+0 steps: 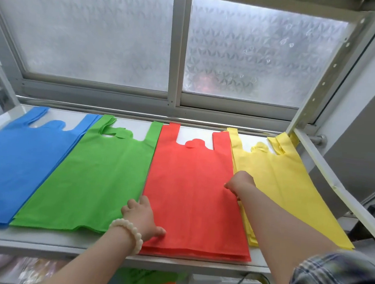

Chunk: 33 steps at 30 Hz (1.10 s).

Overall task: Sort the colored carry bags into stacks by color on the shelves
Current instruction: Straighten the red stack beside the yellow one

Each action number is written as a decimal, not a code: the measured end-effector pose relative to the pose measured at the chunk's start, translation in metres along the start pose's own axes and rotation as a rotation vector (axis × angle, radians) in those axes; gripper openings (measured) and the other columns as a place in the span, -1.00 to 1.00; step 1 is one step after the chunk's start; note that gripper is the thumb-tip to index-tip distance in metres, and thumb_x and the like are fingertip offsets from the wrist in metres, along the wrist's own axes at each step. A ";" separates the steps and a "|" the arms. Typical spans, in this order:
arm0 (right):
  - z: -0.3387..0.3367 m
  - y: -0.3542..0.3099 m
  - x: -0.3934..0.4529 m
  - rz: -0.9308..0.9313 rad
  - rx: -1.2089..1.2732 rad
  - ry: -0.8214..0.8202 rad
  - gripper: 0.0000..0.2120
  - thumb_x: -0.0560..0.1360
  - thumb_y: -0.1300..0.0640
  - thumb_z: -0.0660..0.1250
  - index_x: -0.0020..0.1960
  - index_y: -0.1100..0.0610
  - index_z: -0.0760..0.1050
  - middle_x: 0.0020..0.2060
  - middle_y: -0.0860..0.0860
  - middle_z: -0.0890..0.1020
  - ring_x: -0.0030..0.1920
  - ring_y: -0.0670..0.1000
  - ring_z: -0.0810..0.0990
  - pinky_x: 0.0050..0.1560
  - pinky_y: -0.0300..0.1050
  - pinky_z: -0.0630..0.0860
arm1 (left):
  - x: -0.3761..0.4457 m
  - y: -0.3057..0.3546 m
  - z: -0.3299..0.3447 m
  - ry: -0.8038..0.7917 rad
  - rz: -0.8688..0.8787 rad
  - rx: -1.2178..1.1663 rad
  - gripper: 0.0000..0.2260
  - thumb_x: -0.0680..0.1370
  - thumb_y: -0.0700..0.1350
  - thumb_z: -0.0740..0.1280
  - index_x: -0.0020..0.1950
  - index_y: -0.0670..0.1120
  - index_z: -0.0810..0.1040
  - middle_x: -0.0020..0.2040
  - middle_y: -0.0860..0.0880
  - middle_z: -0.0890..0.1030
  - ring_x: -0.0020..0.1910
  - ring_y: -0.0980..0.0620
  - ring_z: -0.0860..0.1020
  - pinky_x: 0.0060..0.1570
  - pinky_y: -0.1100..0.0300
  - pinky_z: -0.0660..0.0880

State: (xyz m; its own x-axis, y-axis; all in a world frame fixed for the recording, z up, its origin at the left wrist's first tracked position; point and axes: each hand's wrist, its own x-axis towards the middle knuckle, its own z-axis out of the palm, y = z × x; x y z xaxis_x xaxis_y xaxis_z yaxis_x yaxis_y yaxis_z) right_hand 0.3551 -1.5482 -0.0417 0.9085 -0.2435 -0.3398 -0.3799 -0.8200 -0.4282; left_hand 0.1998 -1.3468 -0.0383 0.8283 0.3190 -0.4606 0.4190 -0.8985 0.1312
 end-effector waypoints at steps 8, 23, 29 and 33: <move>0.014 0.002 0.010 0.031 0.071 0.145 -0.78 0.55 0.27 0.21 0.15 0.29 0.52 0.13 0.17 0.60 0.14 0.19 0.57 -0.03 -0.12 0.44 | -0.009 -0.007 0.013 -0.092 0.121 0.092 0.08 0.37 0.21 0.41 0.51 -0.14 -0.32 0.47 -0.26 -0.02 0.46 -0.24 0.03 0.46 -0.04 0.12; 0.002 0.000 0.018 -0.071 0.058 0.120 -0.66 0.49 0.12 0.38 0.18 0.30 0.49 0.16 0.18 0.59 0.18 0.18 0.55 0.10 -0.08 0.47 | -0.005 -0.006 0.013 0.065 0.181 0.134 -0.45 0.47 0.17 0.32 0.30 -0.11 0.25 0.37 -0.17 0.22 0.33 -0.14 0.25 0.38 0.07 0.21; 0.003 -0.004 0.015 -0.105 0.037 0.110 -0.59 0.50 0.08 0.38 0.24 0.29 0.44 0.20 0.19 0.55 0.22 0.19 0.53 0.14 -0.05 0.47 | -0.002 -0.007 0.010 -0.016 0.216 0.141 -0.07 0.36 0.24 0.39 0.50 -0.12 -0.03 0.49 -0.26 -0.04 0.46 -0.24 0.06 0.47 -0.02 0.12; 0.002 -0.002 0.012 -0.054 0.033 0.108 -0.63 0.50 0.10 0.38 0.20 0.30 0.46 0.17 0.19 0.57 0.19 0.19 0.55 0.10 -0.07 0.49 | 0.004 -0.003 0.006 -0.081 0.248 0.170 0.04 0.32 0.20 0.46 0.53 -0.02 -0.19 0.51 -0.25 -0.18 0.50 -0.24 -0.07 0.48 -0.09 0.12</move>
State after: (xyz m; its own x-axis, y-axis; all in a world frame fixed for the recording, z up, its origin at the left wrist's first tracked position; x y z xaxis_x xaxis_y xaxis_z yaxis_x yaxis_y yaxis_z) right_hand 0.3666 -1.5481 -0.0466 0.9407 -0.2549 -0.2238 -0.3334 -0.8166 -0.4713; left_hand 0.1991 -1.3451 -0.0459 0.8620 0.0650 -0.5026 0.1341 -0.9857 0.1025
